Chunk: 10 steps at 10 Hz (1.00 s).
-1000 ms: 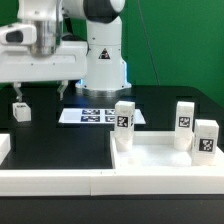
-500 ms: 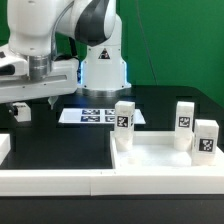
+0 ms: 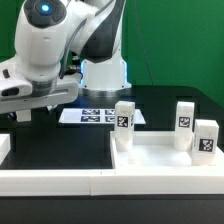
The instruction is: Assemble square table
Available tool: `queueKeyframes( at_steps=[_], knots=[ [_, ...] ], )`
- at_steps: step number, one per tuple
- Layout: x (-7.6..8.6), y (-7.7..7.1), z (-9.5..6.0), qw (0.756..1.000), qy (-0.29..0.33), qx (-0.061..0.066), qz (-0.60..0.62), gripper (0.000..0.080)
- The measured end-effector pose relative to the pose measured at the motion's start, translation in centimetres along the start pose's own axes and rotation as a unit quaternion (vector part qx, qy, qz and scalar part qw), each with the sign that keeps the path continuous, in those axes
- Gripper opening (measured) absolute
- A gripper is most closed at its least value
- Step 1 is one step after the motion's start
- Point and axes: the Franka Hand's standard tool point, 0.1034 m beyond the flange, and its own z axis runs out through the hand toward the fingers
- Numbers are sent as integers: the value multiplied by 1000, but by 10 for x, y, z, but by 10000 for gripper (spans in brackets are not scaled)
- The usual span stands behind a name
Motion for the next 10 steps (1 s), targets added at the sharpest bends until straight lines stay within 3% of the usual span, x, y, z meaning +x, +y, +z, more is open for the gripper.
queueKeyframes(
  at_steps=[2, 6, 9, 10],
  knots=[
    [-16, -2, -9, 998, -67, 15, -2, 649],
    [-16, 1, -11, 998, -69, 16, -1, 649],
    [-26, 19, 8, 996, -82, 24, 21, 649],
    [-27, 19, 14, 994, -88, 20, 59, 649]
  ],
)
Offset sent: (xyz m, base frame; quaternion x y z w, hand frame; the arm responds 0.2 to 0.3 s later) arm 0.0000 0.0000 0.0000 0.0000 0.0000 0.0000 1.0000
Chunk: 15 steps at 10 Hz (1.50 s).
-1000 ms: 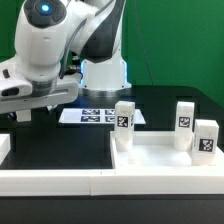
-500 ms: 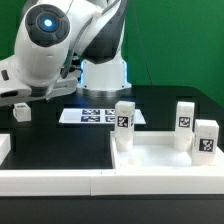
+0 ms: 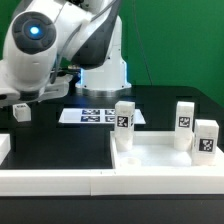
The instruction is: Assemble square table
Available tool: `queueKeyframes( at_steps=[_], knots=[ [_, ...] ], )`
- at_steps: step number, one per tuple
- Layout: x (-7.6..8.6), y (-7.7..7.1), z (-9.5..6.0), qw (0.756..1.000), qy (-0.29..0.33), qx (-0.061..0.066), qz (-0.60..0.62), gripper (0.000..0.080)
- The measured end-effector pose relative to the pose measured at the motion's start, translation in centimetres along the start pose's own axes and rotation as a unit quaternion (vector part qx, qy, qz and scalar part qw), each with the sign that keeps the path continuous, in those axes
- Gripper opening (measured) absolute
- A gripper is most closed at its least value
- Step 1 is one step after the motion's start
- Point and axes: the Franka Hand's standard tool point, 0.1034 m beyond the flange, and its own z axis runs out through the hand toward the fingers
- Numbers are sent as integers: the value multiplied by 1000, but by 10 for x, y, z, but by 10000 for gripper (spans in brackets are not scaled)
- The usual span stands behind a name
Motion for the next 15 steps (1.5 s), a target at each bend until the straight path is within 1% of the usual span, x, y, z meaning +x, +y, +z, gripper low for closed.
queueKeyframes(
  at_steps=[1, 3, 4, 5, 6, 7, 8, 14, 15],
  knots=[
    [2, -4, 7, 1000, -6, 0, 22, 649],
    [3, -5, 7, 1000, -6, 2, 22, 649],
    [3, -5, 7, 1000, -7, 2, 22, 608],
    [3, -5, 7, 1000, -7, 2, 22, 608],
    [3, -5, 7, 1000, -7, 2, 22, 414],
    [3, -5, 7, 1000, -7, 2, 22, 414],
    [3, -5, 7, 1000, -7, 2, 22, 285],
    [3, -5, 7, 1000, -7, 2, 22, 286],
    [3, -5, 5, 1000, -5, 2, 21, 287]
  ],
)
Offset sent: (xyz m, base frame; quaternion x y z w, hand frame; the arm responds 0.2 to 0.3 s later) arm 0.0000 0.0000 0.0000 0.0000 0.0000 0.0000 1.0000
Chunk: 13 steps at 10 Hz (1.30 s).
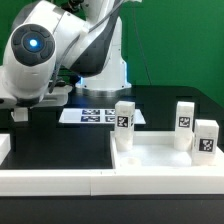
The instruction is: Assemble square table
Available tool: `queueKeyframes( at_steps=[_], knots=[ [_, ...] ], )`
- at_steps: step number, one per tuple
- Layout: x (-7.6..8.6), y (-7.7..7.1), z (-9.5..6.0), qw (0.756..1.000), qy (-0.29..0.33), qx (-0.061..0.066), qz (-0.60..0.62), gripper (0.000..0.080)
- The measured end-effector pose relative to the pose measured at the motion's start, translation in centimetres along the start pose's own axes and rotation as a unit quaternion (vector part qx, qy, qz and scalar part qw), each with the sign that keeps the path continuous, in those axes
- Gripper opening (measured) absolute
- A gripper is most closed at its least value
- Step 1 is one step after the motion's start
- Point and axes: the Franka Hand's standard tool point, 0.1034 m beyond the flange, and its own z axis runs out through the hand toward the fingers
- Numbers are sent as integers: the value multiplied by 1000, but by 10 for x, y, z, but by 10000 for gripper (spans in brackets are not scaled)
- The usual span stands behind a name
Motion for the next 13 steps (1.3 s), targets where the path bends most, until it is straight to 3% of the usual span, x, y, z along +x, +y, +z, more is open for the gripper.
queueKeyframes(
  at_steps=[1, 2, 3, 4, 5, 7, 8, 9, 10, 11, 12, 13],
  knots=[
    [-7, -6, -23, 1000, -6, 5, -17, 287],
    [-14, -7, -60, 1000, 12, 7, -27, 287],
    [-22, -6, -77, 999, 25, 11, -25, 287],
    [-27, -2, -81, 999, 39, 14, -21, 287],
    [-30, 3, -66, 999, 42, 19, -15, 288],
    [-21, 5, -74, 994, 104, 11, -22, 288],
    [-21, 2, -81, 991, 136, 13, -14, 288],
    [-18, -14, -112, 986, 168, 13, 0, 288],
    [-11, -35, -149, 975, 222, 25, 9, 288],
    [-9, -53, -181, 963, 262, 53, 34, 288],
    [-12, -60, -203, 956, 282, 76, 43, 288],
    [-12, -56, -207, 947, 308, 79, 46, 288]
  ],
)
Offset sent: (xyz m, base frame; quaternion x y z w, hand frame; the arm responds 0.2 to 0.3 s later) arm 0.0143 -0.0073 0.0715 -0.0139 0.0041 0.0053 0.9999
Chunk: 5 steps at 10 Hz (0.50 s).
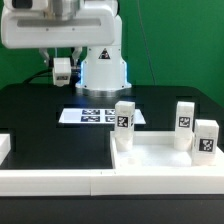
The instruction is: Assemble square table
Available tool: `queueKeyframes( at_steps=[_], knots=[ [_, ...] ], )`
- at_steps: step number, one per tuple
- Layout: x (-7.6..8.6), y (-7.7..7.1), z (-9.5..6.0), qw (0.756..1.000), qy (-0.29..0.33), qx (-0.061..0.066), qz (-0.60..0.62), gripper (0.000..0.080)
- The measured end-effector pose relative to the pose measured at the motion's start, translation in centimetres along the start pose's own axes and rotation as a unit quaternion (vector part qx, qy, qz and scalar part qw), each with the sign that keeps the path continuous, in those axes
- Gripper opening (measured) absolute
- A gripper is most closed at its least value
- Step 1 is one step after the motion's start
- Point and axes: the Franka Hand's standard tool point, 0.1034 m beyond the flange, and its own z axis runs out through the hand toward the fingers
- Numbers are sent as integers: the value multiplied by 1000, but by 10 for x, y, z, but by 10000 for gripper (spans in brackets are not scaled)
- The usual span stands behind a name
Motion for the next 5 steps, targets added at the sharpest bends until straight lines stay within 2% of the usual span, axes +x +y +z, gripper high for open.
queueKeyframes(
  at_steps=[1, 3, 4, 5],
  knots=[
    [0, 2, 5, 1000, 24, -6, 0, 288],
    [1, 3, 5, 997, 74, -13, -4, 288],
    [10, 4, 1, 993, 116, -26, 6, 288],
    [22, -7, -6, 986, 161, -41, 15, 288]
  ],
)
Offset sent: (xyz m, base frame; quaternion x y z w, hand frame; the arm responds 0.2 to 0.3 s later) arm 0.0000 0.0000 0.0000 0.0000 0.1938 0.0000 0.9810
